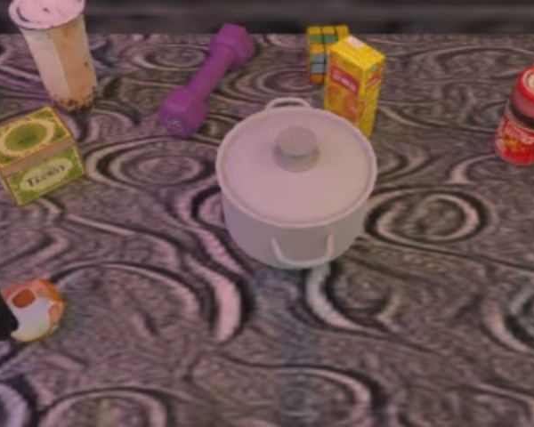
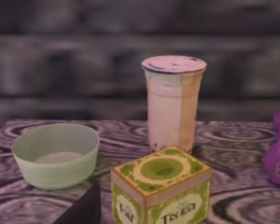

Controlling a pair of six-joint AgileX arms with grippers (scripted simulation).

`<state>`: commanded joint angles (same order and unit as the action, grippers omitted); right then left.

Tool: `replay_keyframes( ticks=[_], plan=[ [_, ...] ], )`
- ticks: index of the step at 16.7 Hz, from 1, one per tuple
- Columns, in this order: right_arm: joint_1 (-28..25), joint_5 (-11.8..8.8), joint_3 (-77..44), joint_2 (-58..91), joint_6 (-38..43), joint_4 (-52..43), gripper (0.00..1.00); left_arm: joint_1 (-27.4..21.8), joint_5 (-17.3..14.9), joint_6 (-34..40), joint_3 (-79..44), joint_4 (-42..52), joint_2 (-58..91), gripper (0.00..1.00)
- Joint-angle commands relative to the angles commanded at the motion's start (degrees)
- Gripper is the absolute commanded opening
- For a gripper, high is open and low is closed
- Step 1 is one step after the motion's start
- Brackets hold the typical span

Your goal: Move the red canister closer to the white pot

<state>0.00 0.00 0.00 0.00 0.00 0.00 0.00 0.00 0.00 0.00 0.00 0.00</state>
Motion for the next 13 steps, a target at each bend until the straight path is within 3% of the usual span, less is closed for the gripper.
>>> replay_keyframes(
  ticks=[6,13],
  plan=[
    [0.7,0.6,-5.4,4.9,-0.8,-2.4,1.00,0.0,0.0,0.0,0.0,0.0,0.0,1.00],
    [1.9,1.0,-32.0,31.8,-4.6,-17.5,1.00,0.0,0.0,0.0,0.0,0.0,0.0,1.00]
  ],
)
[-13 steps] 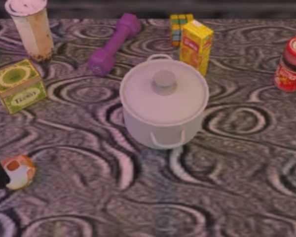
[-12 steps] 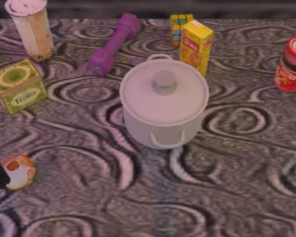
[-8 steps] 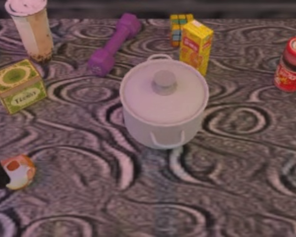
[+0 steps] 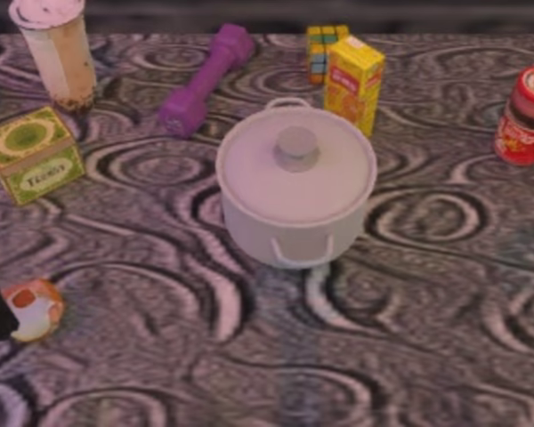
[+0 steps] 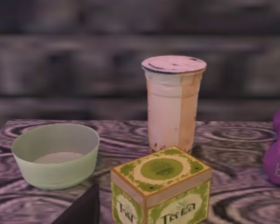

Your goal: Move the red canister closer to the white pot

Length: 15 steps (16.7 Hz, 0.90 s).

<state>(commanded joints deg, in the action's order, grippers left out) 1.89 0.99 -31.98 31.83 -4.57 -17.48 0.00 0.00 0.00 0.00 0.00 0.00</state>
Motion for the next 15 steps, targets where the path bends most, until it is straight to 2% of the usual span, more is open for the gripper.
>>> replay_keyframes(
  ticks=[15],
  plan=[
    [-0.3,-3.2,-83.2,84.8,-11.7,-46.6,1.00,0.0,0.0,0.0,0.0,0.0,0.0,1.00]
  ],
)
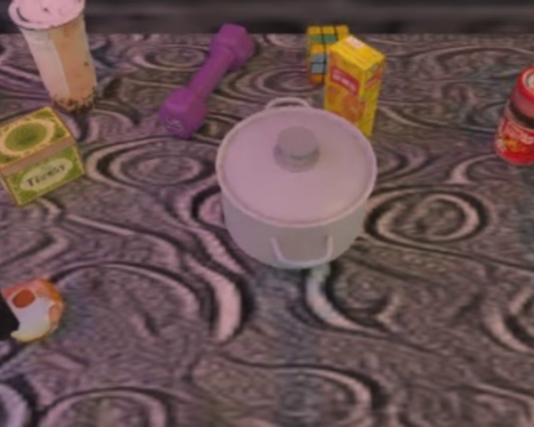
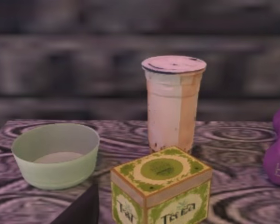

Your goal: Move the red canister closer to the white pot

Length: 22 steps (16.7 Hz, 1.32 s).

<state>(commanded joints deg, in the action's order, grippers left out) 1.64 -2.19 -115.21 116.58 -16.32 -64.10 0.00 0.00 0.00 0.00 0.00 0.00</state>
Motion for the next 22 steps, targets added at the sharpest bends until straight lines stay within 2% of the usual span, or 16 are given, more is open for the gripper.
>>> replay_keyframes(
  ticks=[4,8,15,22],
  plan=[
    [-0.4,-1.0,-15.6,16.3,-2.2,-8.3,1.00,0.0,0.0,0.0,0.0,0.0,0.0,1.00],
    [-0.7,-1.8,-24.0,25.1,-3.3,-12.7,1.00,0.0,0.0,0.0,0.0,0.0,0.0,1.00],
    [-0.5,-1.9,-24.4,26.0,-3.4,-12.8,1.00,0.0,0.0,0.0,0.0,0.0,0.0,1.00],
    [-1.2,-1.8,-16.7,27.4,-2.9,-3.6,1.00,0.0,0.0,0.0,0.0,0.0,0.0,1.00]
  ],
)
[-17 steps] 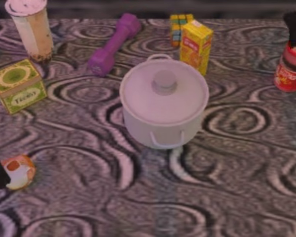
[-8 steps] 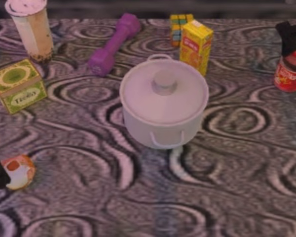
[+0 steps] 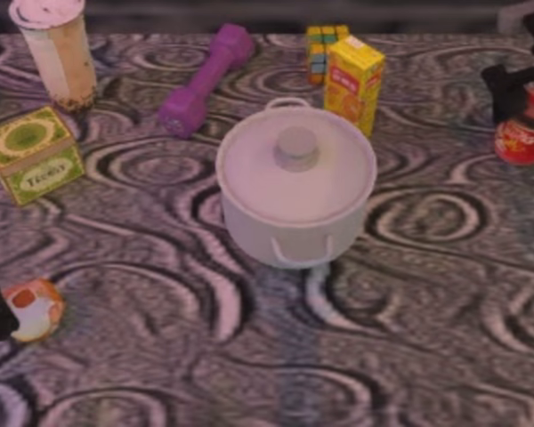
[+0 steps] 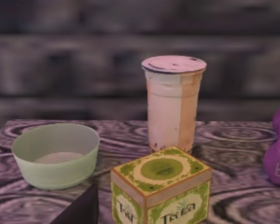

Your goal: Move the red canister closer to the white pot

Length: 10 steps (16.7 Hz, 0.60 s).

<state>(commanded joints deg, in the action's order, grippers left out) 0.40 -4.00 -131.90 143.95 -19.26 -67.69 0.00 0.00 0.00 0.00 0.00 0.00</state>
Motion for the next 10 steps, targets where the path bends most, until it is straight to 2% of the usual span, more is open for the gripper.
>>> replay_keyframes(
  ticks=[4,10],
  plan=[
    [0.0,0.0,0.4,0.1,0.0,0.4,1.00,0.0,0.0,0.0,0.0,0.0,0.0,1.00],
    [0.0,0.0,0.4,0.1,0.0,0.4,0.55,0.0,0.0,0.0,0.0,0.0,0.0,1.00]
  ],
)
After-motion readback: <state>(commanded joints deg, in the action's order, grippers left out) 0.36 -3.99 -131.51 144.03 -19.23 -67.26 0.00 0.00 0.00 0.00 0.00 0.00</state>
